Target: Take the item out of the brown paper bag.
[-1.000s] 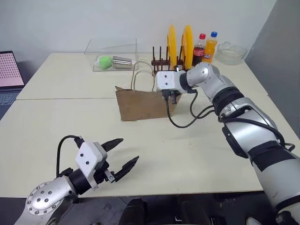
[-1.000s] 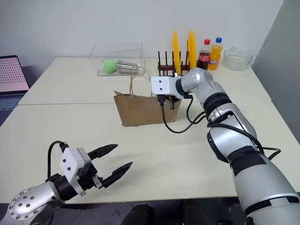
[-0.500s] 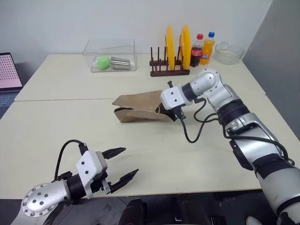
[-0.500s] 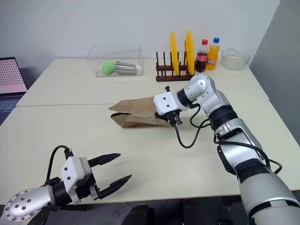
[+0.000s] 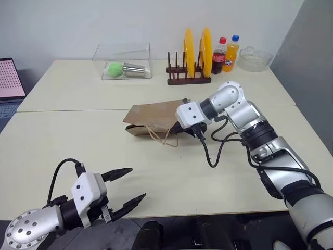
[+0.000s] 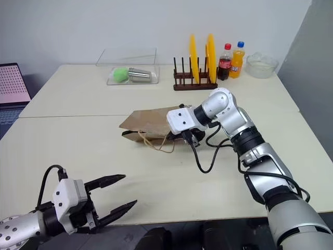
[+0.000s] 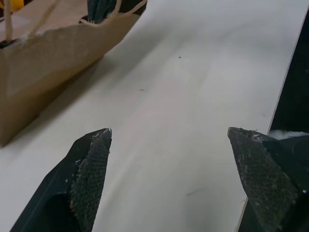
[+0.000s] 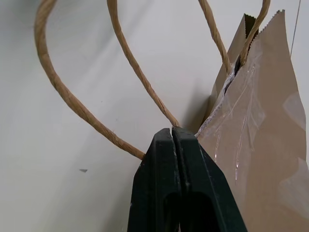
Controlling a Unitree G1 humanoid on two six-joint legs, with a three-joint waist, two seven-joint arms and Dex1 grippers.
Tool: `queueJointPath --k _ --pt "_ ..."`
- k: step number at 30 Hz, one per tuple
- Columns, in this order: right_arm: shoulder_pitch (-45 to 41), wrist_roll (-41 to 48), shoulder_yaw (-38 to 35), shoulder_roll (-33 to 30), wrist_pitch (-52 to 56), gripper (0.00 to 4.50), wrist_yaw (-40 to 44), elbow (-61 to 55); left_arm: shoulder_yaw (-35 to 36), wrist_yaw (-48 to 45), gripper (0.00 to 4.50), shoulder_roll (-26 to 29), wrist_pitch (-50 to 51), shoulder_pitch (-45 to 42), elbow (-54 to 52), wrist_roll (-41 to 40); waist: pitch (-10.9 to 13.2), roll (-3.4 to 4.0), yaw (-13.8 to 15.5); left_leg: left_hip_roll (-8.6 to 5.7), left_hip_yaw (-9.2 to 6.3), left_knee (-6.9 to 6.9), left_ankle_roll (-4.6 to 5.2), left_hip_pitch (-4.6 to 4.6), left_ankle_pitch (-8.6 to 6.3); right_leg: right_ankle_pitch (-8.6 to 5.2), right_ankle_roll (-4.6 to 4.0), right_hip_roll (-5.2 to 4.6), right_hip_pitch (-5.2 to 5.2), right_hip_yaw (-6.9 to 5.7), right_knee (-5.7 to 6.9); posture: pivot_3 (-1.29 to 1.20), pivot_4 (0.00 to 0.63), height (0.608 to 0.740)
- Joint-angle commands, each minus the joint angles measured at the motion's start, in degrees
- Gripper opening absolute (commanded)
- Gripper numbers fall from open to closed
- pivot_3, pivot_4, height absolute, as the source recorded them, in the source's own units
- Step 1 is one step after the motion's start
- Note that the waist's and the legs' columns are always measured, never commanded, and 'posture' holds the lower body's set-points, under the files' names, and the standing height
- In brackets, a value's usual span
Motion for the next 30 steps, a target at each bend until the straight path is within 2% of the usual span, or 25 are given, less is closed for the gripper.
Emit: queueJointPath --k 1,4,11,19,25,28,30 --pt "0.1 2.0 -0.5 -1.1 2.0 0.05 2.5 -3.6 2.5 0.7 4.05 -0.6 -0.4 0.3 -0.8 -2.3 0.0 0.00 0.0 0.00 0.00 0.00 0.00 0.00 0.00 0.00 0.00 0.00 0.00 0.00 0.00 0.00 0.150 0.740" --pt "0.6 2.1 0.3 -1.9 2.3 0.05 3.4 -4.4 3.5 -0.2 4.05 -0.7 -1.3 1.5 -0.1 -2.5 0.0 0.00 0.0 0.00 0.00 0.00 0.00 0.00 0.00 0.00 0.01 0.00 0.00 0.00 -0.01 0.00 0.150 0.740" --pt "1.6 4.3 1.2 -3.4 3.8 0.05 6.5 -7.5 2.0 -3.7 4.05 -2.3 -10.2 8.0 0.2 3.6 0.0 0.00 0.1 0.00 0.00 -0.04 0.00 -0.01 0.00 -0.04 -0.02 0.00 -0.01 -0.01 -0.05 0.00 0.150 0.740" --pt "5.3 6.8 1.9 -7.6 5.1 0.05 5.9 -14.0 0.0 -1.8 4.05 -4.2 -11.5 8.1 0.6 5.4 0.0 0.01 0.2 0.00 -0.01 -0.04 0.01 -0.04 -0.01 -0.20 0.26 -0.01 0.01 -0.03 -0.14 0.00 0.150 0.740" --pt "7.0 12.7 -3.2 -8.0 9.6 0.05 1.6 -19.8 0.2 -2.0 4.05 -2.9 -11.6 4.3 2.1 5.2 0.0 0.03 0.2 0.01 -0.03 -0.11 0.01 -0.03 -0.01 -0.21 0.27 0.00 -0.01 -0.06 -0.13 0.00 0.150 0.740" --pt "12.6 16.2 -6.5 -9.4 15.3 0.05 -2.2 -28.4 0.0 -1.5 4.05 -1.1 -11.6 -1.2 5.2 6.4 0.0 0.01 0.6 0.01 -0.10 -0.14 0.01 -0.05 -0.01 -0.21 0.27 0.00 0.00 -0.09 -0.16 0.00 0.150 0.740" --pt "18.4 18.1 -8.6 -10.5 21.5 0.02 -6.5 -36.3 -0.9 -2.5 4.21 1.2 -12.2 -5.9 8.7 7.6 0.0 0.00 1.1 -0.01 -0.19 -0.16 0.00 -0.06 -0.01 -0.21 0.28 0.00 0.04 -0.14 -0.22 0.00 0.150 0.740"
